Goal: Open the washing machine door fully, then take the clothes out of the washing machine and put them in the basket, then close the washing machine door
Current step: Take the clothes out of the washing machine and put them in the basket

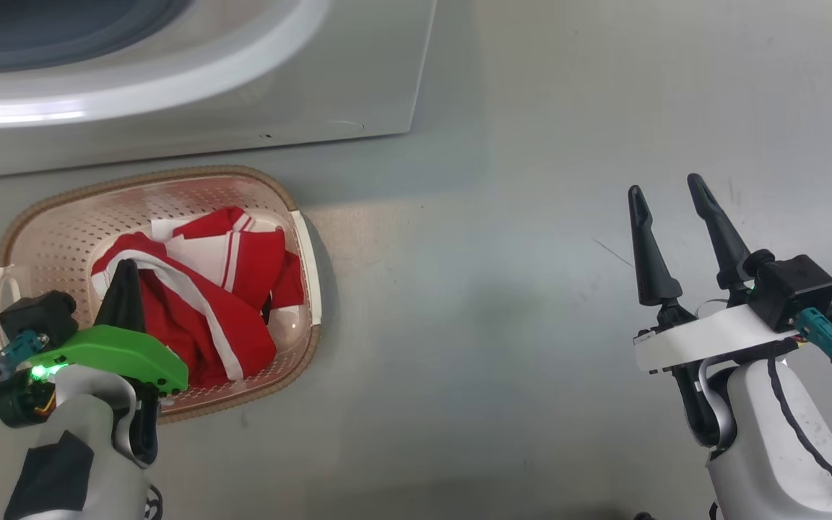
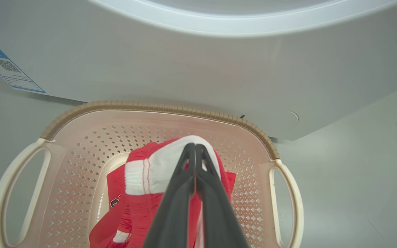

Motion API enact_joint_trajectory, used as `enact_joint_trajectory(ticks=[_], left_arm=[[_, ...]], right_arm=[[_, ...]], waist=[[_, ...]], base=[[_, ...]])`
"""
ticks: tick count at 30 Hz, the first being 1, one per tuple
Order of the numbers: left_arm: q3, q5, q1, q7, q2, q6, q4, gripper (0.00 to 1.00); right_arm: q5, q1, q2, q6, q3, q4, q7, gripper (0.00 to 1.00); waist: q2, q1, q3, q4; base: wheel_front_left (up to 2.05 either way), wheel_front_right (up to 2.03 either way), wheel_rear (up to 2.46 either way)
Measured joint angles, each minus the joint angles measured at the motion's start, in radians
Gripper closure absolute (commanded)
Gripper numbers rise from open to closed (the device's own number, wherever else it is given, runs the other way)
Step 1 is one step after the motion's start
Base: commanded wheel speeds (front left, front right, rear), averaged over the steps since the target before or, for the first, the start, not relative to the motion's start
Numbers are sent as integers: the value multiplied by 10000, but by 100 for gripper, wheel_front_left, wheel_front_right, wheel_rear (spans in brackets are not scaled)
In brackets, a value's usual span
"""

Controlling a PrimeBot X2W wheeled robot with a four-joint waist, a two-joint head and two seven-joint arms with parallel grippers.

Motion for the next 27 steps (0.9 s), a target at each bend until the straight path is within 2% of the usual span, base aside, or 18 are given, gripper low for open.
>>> enact_joint_trajectory(ticks=[7, 8, 9, 10, 11, 17, 27], left_arm=[[-38, 33, -689, -4, 13, 0, 284, 100], [-46, 35, -794, -6, 13, 0, 353, 93], [-69, 59, -877, -12, 13, 0, 408, 62], [-88, 102, -941, -13, 12, 0, 499, 22], [-90, 100, -999, -13, 2, 0, 665, 0], [-138, 125, -1030, -13, -12, 0, 1262, 0], [144, 410, -1045, -15, -17, 0, 1093, 0]], right_arm=[[-61, -157, -21, -12, -194, -414, 0, 0], [-65, -196, -25, -12, -230, -456, 2, 0], [-75, -263, -27, -13, -257, -491, 2, 0], [-79, -334, -27, -13, -278, -531, 2, 0], [-88, -386, -25, -13, -295, -562, 0, 0], [-113, -497, -19, -13, -355, -548, 2, 0], [-163, -500, -17, -8, -418, -418, 2, 0]], waist=[[0, 0, 980, -246], [0, 0, 1111, -274], [0, 0, 1237, -301], [0, 0, 1362, -325], [0, 1, 1475, -347], [0, 1, 1835, -399], [0, 0, 1304, -238]], base=[[0, 0, 0], [0, 0, 0], [0, 0, 0], [0, 0, 0], [0, 0, 0], [0, 0, 0], [0, 0, 0]])
